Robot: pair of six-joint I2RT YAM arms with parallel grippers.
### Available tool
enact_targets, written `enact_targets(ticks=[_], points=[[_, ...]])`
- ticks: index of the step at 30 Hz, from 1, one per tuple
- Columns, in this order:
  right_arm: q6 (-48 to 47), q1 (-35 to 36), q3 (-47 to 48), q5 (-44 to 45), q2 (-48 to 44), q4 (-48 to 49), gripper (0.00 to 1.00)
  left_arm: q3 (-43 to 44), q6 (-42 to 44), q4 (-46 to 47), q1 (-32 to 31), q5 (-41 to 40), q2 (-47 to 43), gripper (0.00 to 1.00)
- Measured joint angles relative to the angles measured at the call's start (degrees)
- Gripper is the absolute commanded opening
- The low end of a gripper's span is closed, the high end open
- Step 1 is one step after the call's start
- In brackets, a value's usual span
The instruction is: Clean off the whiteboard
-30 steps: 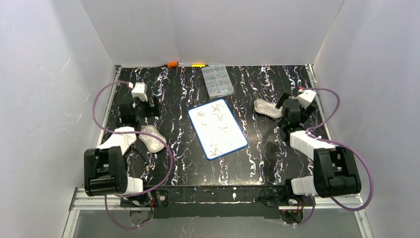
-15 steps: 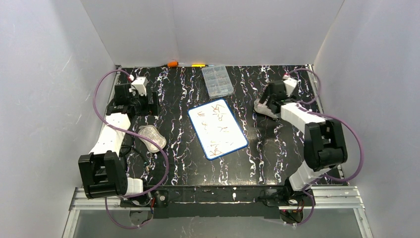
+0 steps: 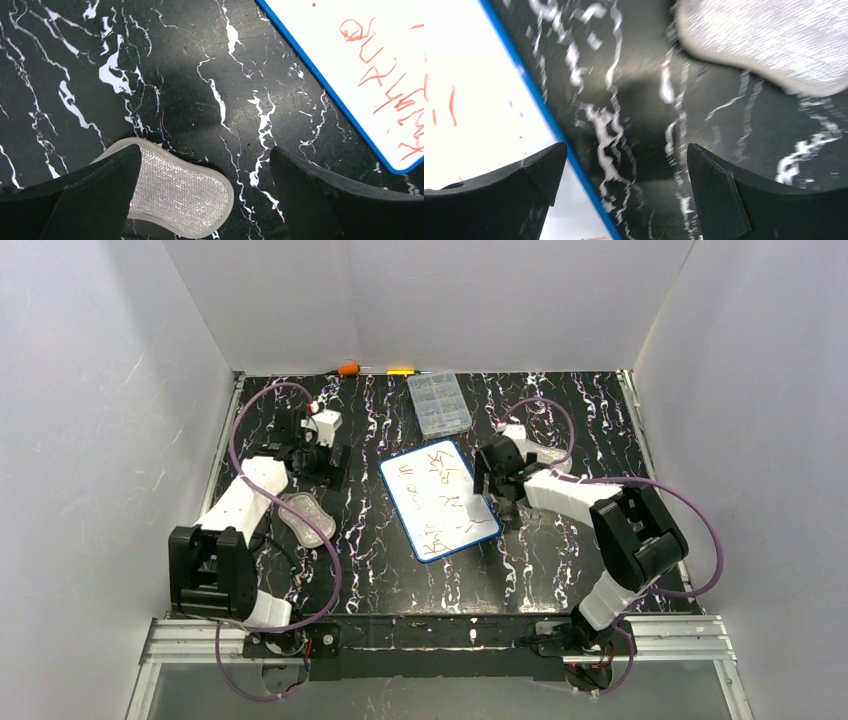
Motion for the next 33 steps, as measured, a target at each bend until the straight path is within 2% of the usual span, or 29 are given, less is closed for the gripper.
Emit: enact_targets(ticks=[7, 13, 18, 21, 28, 33], points=[[1.01, 3.82, -8.22, -6.99, -1.97, 6.64, 0.96, 1.70, 5.09, 0.66, -7.74, -7.37, 5.62, 0.99], [1.81, 6.91, -14.03, -11.21, -6.67, 11.98, 0.96, 5.49, 6.64, 0.61, -9.57, -12.39, 11.45, 0.99], [4.96, 13.22, -19.34, -12.44, -11.54, 14.80, 0.96, 8.33, 7.26, 0.46, -11.43, -18.18, 15.56, 0.87], [8.04, 19.12, -21.68, -11.67, -13.75, 16.09, 0.96, 10.29, 7.41, 0.35, -12.61, -20.46, 18.45, 0.86], [12.79, 34.53, -18.45, -7.80, -10.60, 15.19, 0.97, 15.72, 7.37, -1.60, -13.92, -23.93, 25.27, 0.81], [13.79, 38.29, -14.08, -7.54, -7.80, 12.07, 0.97, 18.95, 7.56, -3.23, -14.01, -27.67, 29.62, 0.75]])
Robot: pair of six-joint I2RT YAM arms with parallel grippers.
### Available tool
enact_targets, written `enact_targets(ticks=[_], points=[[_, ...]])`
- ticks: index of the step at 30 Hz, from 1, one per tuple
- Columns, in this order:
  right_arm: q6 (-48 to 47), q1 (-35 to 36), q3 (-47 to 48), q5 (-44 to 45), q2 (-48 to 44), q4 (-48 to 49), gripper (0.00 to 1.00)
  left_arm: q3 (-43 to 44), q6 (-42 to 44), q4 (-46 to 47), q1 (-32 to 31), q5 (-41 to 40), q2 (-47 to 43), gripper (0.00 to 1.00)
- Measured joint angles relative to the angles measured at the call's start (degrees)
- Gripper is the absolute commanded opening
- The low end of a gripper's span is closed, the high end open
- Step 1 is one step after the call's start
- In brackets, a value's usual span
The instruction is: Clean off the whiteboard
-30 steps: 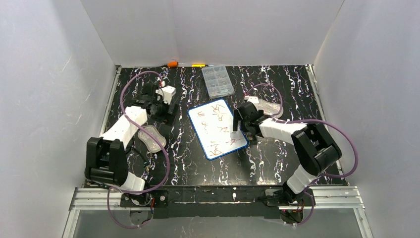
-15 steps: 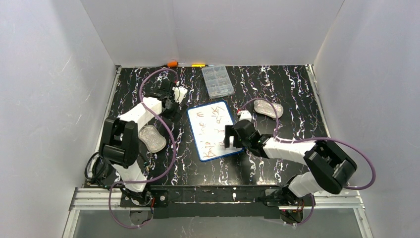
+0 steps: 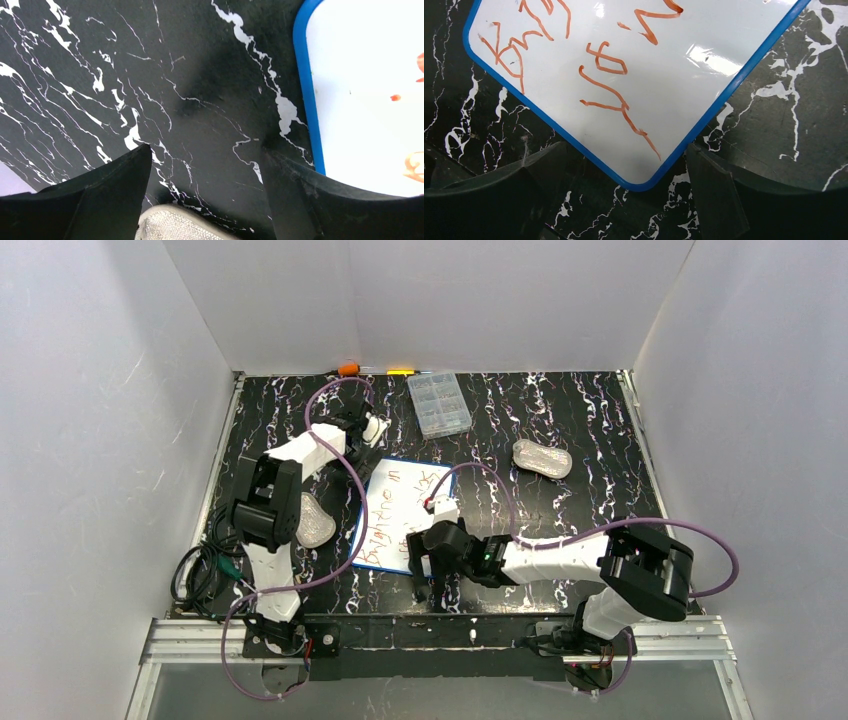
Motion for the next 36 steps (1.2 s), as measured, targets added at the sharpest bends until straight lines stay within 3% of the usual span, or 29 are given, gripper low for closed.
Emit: enact_targets(ticks=[9, 17, 26, 36], points=[[-0.94, 0.04, -1.88, 1.14, -1.40, -0.90, 0.96, 2.54, 0.31, -1.79, -1.77, -2.69, 2.80, 0.63], [-2.82, 2.54, -6.29, 1.81, -4.74, 1.88, 0.96, 7.32, -0.42, -5.18, -5.70, -1.84, 5.97, 0.62], [-4.81, 8.55, -3.17, 6.54, 1.31, 5.79, 0.96, 11.89, -2.89, -9.66, -8.11, 7.48, 8.37, 0.63], [-7.65, 11.80, 7.52, 8.22, 12.48, 8.66, 0.98, 16.41, -4.37, -13.05, -10.73, 20.79, 9.07, 0.59]])
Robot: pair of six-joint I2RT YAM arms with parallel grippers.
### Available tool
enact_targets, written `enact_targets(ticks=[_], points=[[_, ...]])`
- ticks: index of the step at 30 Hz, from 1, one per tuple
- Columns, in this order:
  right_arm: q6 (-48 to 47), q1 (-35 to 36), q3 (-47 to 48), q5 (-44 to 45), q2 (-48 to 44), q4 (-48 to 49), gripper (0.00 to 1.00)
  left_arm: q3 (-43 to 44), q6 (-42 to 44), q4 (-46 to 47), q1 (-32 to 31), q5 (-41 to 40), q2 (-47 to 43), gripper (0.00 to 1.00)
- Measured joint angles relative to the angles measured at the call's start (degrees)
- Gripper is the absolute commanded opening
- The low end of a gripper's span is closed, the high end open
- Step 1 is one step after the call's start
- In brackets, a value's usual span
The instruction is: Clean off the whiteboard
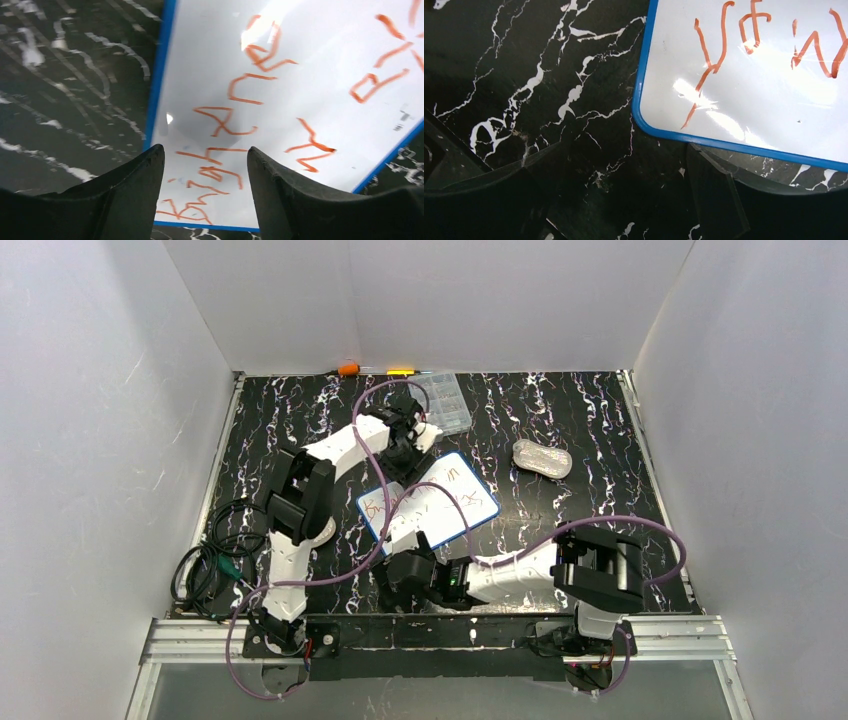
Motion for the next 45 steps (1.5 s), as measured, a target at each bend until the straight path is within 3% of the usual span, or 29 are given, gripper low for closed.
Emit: enact_targets(ticks=[4, 8, 11, 14, 21, 27, 33, 35, 41, 45], points=[[-1.31, -1.18, 0.28, -1.60, -1.95, -4.63, 0.99, 0.07, -0.39, -1.70, -0.85, 2.54, -0.68, 0.65], [-3.43, -6.64, -0.13, -3.37, -9.64, -12.59, 0.99, 1.27, -2.08, -3.39, 4.11, 4.92, -3.72, 0.72], [-5.49, -15.56, 0.00, -2.32, -18.49, -15.82, 0.99, 3.89, -4.11, -3.63, 10.49, 5.66, -8.09, 0.77], [-7.37, -25.00, 2.80, 1.62, -21.49, -19.41, 0.99, 4.39, -5.92, -3.04, 15.82, 5.27, -14.03, 0.79], [-12.28, -44.04, 19.08, 7.89, -4.96, -27.04, 0.93, -8.85, -8.39, -2.05, 16.24, 4.74, -28.30, 0.79], [-14.78, -50.03, 26.27, 8.20, 7.54, -30.86, 0.86, -22.93, -8.39, -2.64, 15.41, 4.28, -30.51, 0.79], [-16.11, -54.73, 30.73, 5.99, 12.85, -31.71, 0.84, -25.24, -8.15, -2.84, 15.45, 3.91, -31.28, 0.80], [-16.65, -55.71, 32.48, 5.73, 14.43, -31.74, 0.79, -25.24, -8.17, -2.73, 15.45, 3.87, -32.13, 0.80], [-18.14, -57.35, 35.28, 4.20, 18.47, -31.82, 0.38, -26.73, -8.79, -2.25, 15.45, 3.87, -33.33, 0.80], [-17.81, -59.08, 35.30, 1.40, 19.76, -31.58, 0.37, -29.53, -9.73, -1.44, 15.39, 3.74, -33.29, 0.80]])
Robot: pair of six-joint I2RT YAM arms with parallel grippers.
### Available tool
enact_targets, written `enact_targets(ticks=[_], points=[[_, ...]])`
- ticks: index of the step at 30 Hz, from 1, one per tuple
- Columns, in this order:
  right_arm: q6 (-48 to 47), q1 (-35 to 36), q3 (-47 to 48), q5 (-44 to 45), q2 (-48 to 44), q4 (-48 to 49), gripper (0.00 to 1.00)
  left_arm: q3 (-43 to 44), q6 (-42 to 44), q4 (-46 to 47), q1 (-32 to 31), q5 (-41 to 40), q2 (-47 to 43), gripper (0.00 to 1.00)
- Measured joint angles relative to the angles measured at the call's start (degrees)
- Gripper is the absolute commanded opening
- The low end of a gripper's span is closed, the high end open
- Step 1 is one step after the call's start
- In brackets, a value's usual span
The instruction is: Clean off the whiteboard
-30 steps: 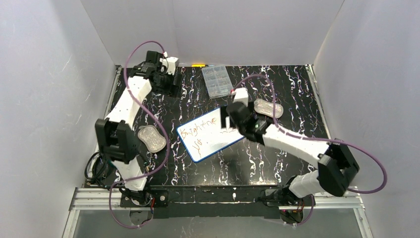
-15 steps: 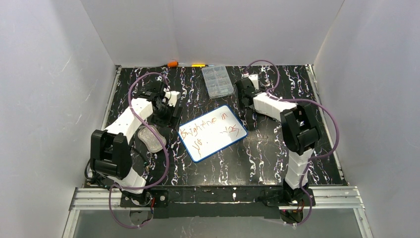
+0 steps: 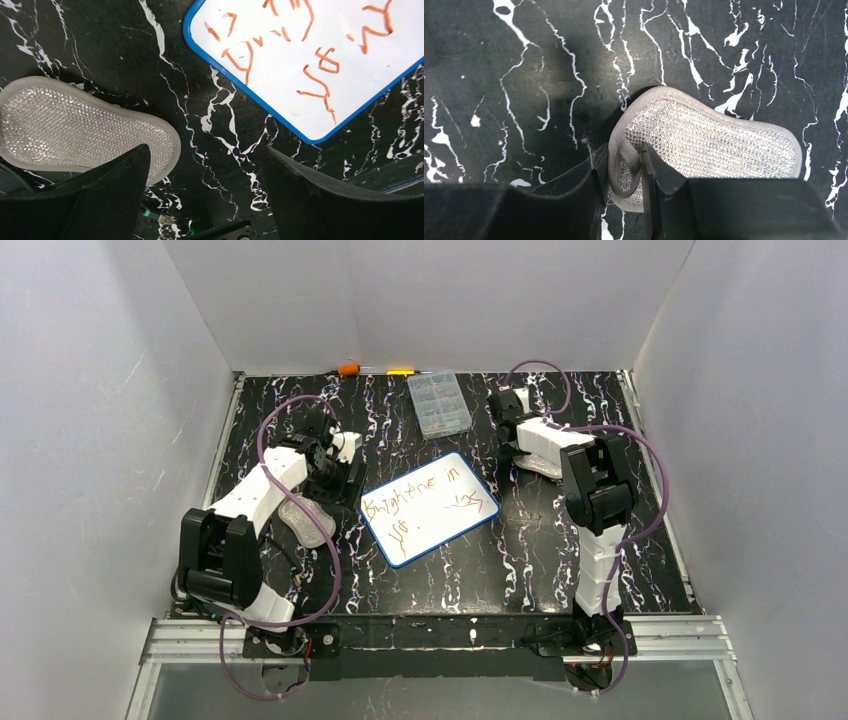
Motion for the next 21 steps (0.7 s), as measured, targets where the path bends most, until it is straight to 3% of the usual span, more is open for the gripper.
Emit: enact_targets(ticks=[4, 8, 15, 21], points=[[0.09, -1.07, -0.04, -1.14, -0.02, 0.39, 0.35, -1.95, -0.15, 0.46, -0.96, -1.73, 1.09, 0.80], [-0.02, -1.14, -0.28, -1.49, -0.17, 0.44, 0.01, -2.19, -0.15, 1.49, -1.84, -3.26, 3.67, 0.79], [-0.24, -0.57, -3.80, -2.80, -2.99, 1.38, 0.01, -2.19, -0.55, 3.13, -3.43, -6.36, 8.28, 0.66], [0.52, 5.81, -10.80, -1.51, -7.10, 3.82, 0.01, -1.53, -0.59, 4.42, -4.52, -9.92, 12.72, 0.64]])
